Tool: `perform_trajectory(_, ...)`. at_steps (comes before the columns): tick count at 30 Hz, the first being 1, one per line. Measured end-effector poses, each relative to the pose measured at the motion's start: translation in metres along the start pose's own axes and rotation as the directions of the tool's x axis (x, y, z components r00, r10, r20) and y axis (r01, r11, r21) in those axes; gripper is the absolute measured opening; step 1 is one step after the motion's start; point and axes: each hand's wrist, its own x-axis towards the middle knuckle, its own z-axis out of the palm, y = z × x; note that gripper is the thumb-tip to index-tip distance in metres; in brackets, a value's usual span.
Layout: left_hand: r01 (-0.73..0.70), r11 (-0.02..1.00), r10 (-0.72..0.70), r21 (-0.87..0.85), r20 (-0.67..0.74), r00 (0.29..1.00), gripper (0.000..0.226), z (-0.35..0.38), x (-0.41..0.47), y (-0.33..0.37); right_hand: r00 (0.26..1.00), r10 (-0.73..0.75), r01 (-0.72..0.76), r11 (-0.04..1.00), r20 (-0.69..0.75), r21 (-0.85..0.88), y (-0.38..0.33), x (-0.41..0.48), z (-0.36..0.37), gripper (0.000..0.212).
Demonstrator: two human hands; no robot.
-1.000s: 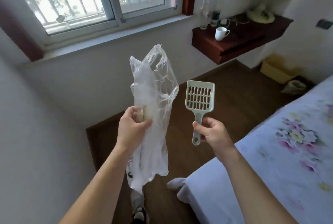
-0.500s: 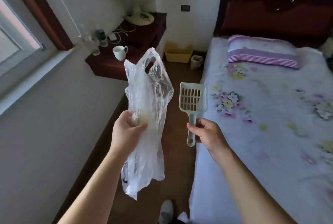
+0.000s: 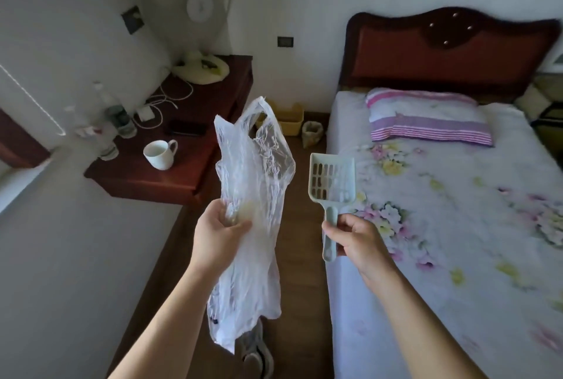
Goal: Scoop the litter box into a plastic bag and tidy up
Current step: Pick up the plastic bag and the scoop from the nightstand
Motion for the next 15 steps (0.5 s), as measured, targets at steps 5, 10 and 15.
perform_trajectory(5,-0.037,0.999,0.039,-0.031,0.063,0.997,0.018,0.037,0.13,0.013,0.997,-0.003,0.0,0.999,-0.077,-0.035,-0.025,0.112,0.006,0.026)
perform_trajectory(10,-0.04,0.998,0.045,-0.041,0.113,0.993,0.018,0.076,0.253,0.043,0.99,-0.009,-0.004,0.996,-0.143,-0.088,-0.062,0.217,0.002,0.035)
perform_trajectory(15,-0.032,0.999,0.032,-0.002,0.144,0.989,0.019,0.117,0.358,0.077,0.986,0.02,-0.035,0.996,-0.166,-0.088,-0.1,0.313,-0.005,0.031)
